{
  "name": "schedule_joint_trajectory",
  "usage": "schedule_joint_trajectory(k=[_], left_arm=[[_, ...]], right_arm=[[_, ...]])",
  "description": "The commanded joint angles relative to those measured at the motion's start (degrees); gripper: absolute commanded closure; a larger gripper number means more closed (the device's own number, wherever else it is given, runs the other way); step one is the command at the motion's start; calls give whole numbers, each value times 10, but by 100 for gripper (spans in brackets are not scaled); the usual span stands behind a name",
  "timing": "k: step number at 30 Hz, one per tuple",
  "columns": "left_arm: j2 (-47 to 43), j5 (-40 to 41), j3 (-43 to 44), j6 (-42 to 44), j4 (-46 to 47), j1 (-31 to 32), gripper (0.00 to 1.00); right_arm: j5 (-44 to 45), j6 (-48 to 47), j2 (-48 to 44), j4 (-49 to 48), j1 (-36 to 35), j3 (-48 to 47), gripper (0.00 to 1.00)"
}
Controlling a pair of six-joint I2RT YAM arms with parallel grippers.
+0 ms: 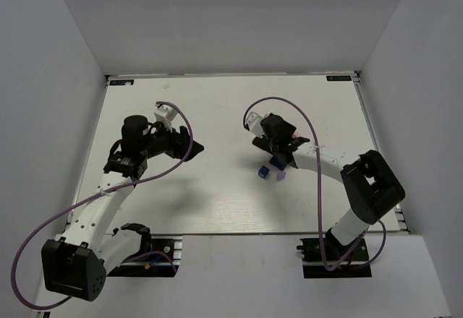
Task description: Build the wood block tower
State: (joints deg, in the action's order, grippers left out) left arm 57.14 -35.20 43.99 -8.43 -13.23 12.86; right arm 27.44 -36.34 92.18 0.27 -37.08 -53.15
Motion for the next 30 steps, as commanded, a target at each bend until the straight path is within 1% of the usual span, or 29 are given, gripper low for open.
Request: schedule_joint_trajectory(k=[1, 3, 5, 8, 10, 13, 14, 15, 16, 17, 18, 20, 22, 23, 24, 27, 29, 30], left_arm=[[-16, -12, 5, 3, 11, 1, 9], [-16, -12, 5, 3, 11, 1, 9], [-16, -12, 5, 3, 11, 1, 9], [-16, -7, 5, 3, 11, 1, 9], [-16, -7, 5, 3, 11, 1, 9], [-16, -7, 5, 3, 11, 1, 9], [-16, -7, 5, 3, 11, 1, 9], [-11, -7, 5, 3, 11, 1, 9], [-11, -7, 5, 3, 11, 1, 9], [-11, -7, 5, 3, 11, 1, 9], [-11, -7, 5, 3, 11, 1, 9], [-11, -7, 5, 3, 11, 1, 9], [-11, -7, 5, 3, 11, 1, 9], [-11, -7, 5, 3, 11, 1, 9], [-11, -7, 5, 3, 11, 1, 9], [-11, -7, 5, 3, 11, 1, 9], [-11, -7, 5, 3, 11, 1, 9], [-11, -7, 5, 3, 11, 1, 9]], right_arm=[[74, -43, -34, -131, -13, 12, 100], [84, -58, -43, -160, -20, 23, 100], [82, -59, -52, -165, -23, 27, 100], [71, -44, -60, -149, -23, 21, 100], [72, -56, -65, -170, -22, 36, 100], [50, -61, -66, -152, -43, 53, 100], [46, -74, -59, -151, -48, 60, 100], [50, -99, -49, -171, -60, 70, 100], [52, -121, -42, -176, -65, 94, 100], [51, -128, -26, -176, -71, 95, 100], [53, -134, -8, -173, -73, 91, 100], [26, -131, 2, -136, -71, 75, 100], [41, -144, 8, -146, -73, 74, 100], [51, -145, 7, -173, -73, 74, 100], [55, -137, 4, -174, -71, 73, 100], [62, -126, -23, -195, -66, 71, 100], [82, -131, -34, -230, -62, 80, 100], [83, -127, -43, -224, -60, 77, 100]])
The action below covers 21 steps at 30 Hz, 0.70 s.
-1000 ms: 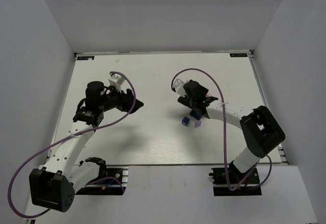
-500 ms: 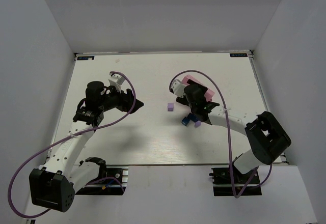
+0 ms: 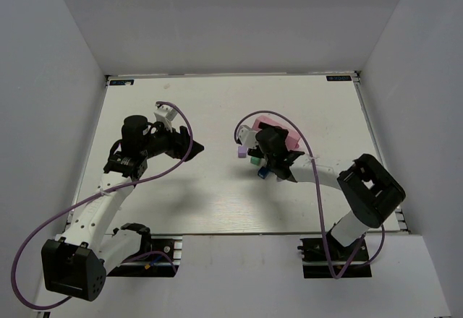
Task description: Build the wood block tower
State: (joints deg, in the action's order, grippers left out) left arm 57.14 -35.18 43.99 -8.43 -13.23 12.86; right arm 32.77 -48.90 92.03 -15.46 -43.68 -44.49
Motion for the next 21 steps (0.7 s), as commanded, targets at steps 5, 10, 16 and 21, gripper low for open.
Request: schedule_joint_trajectory(k=[5, 10, 16, 21], left_arm=[[-11, -7, 5, 3, 11, 1, 9], [-11, -7, 5, 3, 11, 1, 9], [-11, -14, 5, 3, 16, 1, 9], [-11, -24, 0, 3, 22, 1, 9]], right_arm=[[18, 54, -60, -20, 26, -31, 100], [-70, 165, -102, 92, 106, -85, 100], [-220, 263, -131, 206, 215, -133, 100], [-376, 319, -135, 271, 334, -155, 100]])
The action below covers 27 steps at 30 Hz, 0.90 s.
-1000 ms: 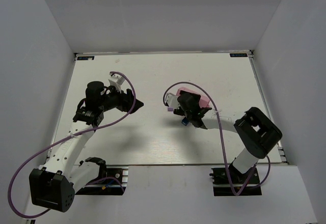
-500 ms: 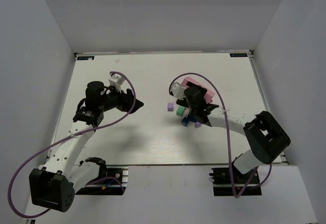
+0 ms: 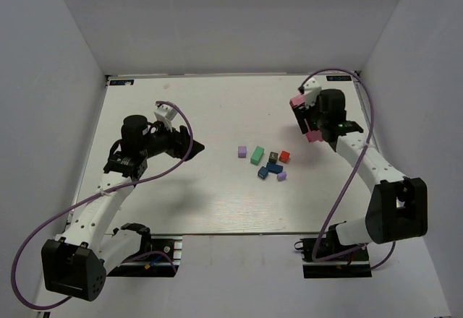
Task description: Build the wood block tower
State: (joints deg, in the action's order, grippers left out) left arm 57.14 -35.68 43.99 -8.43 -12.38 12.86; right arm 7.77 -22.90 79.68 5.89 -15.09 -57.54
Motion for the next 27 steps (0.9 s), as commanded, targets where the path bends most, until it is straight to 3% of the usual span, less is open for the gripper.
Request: schedule_joint_trajectory(k=[1, 12, 19, 27], left_arm=[[-16, -19, 0, -3, 13, 1, 9], [-21, -31, -6, -3, 18, 1, 9], [-21, -31, -6, -3, 18, 1, 9], [-21, -31, -6, -3, 18, 1, 9]], right_arm=[[-143, 68, -10, 73, 62, -32, 100], [-423, 73, 93, 203, 266, -104, 100], [-546, 34, 196, 255, 316, -137, 100], [-602, 8, 258, 289, 337, -162, 100]])
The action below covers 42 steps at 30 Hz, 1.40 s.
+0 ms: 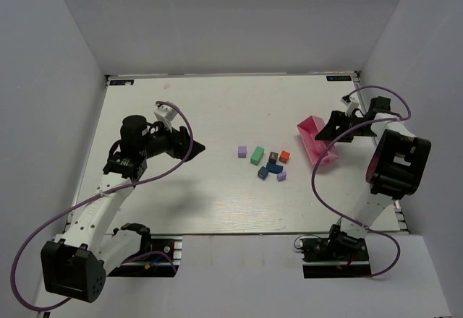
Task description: Build the wood block tower
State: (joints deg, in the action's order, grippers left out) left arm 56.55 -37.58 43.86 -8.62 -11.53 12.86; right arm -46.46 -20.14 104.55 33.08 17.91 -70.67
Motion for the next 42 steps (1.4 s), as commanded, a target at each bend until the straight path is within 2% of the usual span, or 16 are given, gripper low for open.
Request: schedule_joint_trajectory(k=[1, 9, 12, 16, 17, 22, 23, 27, 36, 42], left_arm=[[-15, -12, -4, -1, 10, 1, 9], [-10, -12, -4, -1, 10, 1, 9], [-10, -12, -4, -1, 10, 1, 9], [-10, -12, -4, -1, 10, 1, 9], [-10, -12, -4, -1, 10, 1, 9], [-10, -12, -4, -1, 10, 1, 9], [-10, -12, -4, -1, 10, 1, 9], [-10, -12, -4, -1, 10, 1, 9], [-10, -12, -10, -1, 10, 1, 9], [-10, -12, -10, -1, 10, 1, 9]], right_arm=[[-63, -19, 15, 23, 9, -38, 100], [-85, -33, 72, 43, 21, -62, 100], [-83, -34, 86, 44, 24, -67, 97], [-77, -37, 97, 43, 27, -71, 77], [-72, -36, 96, 42, 27, -72, 67], [-46, -31, 93, 24, 29, -68, 49], [-42, -31, 88, 24, 29, -70, 41], [-25, -30, 74, 19, 29, -75, 26], [1, -27, 59, 17, 29, -76, 12], [2, -31, 75, 13, 29, -75, 10]])
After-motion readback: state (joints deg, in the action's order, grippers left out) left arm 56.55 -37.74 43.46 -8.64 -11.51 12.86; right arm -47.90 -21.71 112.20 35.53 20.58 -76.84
